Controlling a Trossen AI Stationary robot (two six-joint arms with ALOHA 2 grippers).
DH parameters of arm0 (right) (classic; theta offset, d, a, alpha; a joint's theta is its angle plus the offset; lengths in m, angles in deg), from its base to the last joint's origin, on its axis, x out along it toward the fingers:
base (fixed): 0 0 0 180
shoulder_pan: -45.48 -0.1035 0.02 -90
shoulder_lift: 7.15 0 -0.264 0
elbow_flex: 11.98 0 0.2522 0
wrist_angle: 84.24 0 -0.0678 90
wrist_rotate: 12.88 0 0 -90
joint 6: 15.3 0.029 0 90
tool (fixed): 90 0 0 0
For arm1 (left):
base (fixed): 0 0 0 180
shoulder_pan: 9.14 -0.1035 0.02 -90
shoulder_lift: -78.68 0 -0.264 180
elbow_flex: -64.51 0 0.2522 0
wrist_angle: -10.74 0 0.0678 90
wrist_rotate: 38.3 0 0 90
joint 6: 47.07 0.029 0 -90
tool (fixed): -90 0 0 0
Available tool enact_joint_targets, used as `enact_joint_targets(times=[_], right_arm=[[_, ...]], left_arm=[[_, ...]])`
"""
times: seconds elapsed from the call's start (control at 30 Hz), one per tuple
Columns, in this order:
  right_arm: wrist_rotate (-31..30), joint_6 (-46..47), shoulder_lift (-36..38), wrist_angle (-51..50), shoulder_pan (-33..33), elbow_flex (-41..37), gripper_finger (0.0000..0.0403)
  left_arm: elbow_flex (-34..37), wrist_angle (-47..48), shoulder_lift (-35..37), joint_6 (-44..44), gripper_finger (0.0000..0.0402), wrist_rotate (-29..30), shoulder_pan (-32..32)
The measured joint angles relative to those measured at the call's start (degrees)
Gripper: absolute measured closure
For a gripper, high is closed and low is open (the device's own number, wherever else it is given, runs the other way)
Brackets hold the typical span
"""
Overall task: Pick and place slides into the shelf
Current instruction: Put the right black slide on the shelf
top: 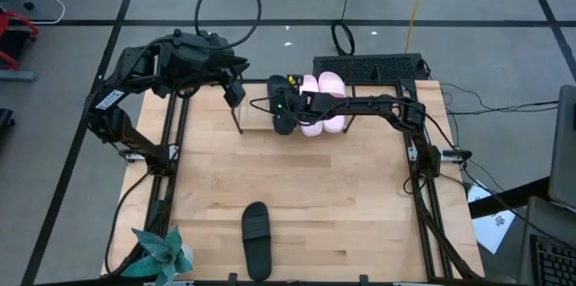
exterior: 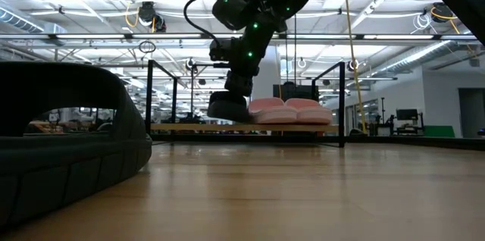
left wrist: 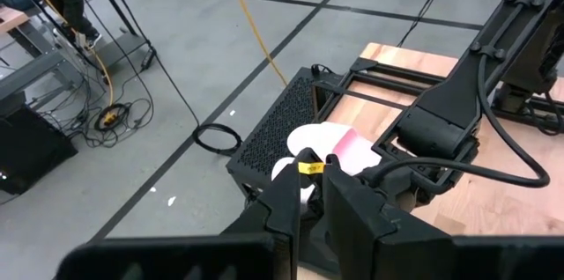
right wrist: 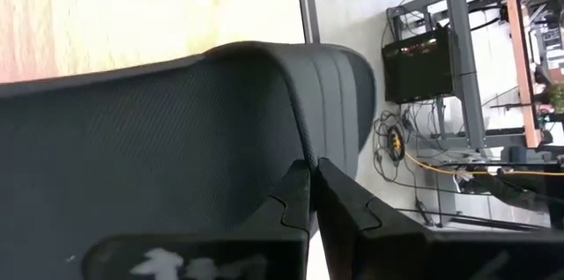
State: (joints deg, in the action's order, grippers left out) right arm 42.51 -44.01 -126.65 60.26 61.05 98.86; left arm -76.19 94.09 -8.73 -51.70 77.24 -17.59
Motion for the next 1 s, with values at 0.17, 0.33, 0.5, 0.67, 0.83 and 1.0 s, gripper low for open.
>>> enact_joint_targets(times=[0.17, 0.33, 0.5, 0.67, 0.83, 1.0], right_arm=[[-0.1, 0.9, 0.0, -0.5, 0.0, 0.0, 0.0403], [-1.4, 0.9, 0.0, -0.8, 0.1, 0.0, 0.0403], [-1.4, 1.0, 0.0, -0.8, 0.5, 0.0, 0.0403], [-1.3, 1.0, 0.0, -0.8, 0.5, 0.0, 0.0403], [-1.1, 1.0, 0.0, -0.8, 0.5, 0.0, 0.0403], [0.7, 1.1, 0.0, -1.0, 0.4, 0.0, 0.0403]], left_arm=[[0.0, 0.0, 0.0, 0.0, 0.0350, 0.0, 0.0], [0.0, 0.0, 0.0, 0.0, 0.0350, 0.0, 0.0], [0.0, 0.0, 0.0, 0.0, 0.0350, 0.0, 0.0], [0.0, 0.0, 0.0, -0.1, 0.0350, 0.0, 0.0], [0.0, 0.0, 0.0, -0.1, 0.0350, 0.0, 0.0], [0.0, 0.0, 0.0, -0.1, 0.0350, -0.1, 0.0]])
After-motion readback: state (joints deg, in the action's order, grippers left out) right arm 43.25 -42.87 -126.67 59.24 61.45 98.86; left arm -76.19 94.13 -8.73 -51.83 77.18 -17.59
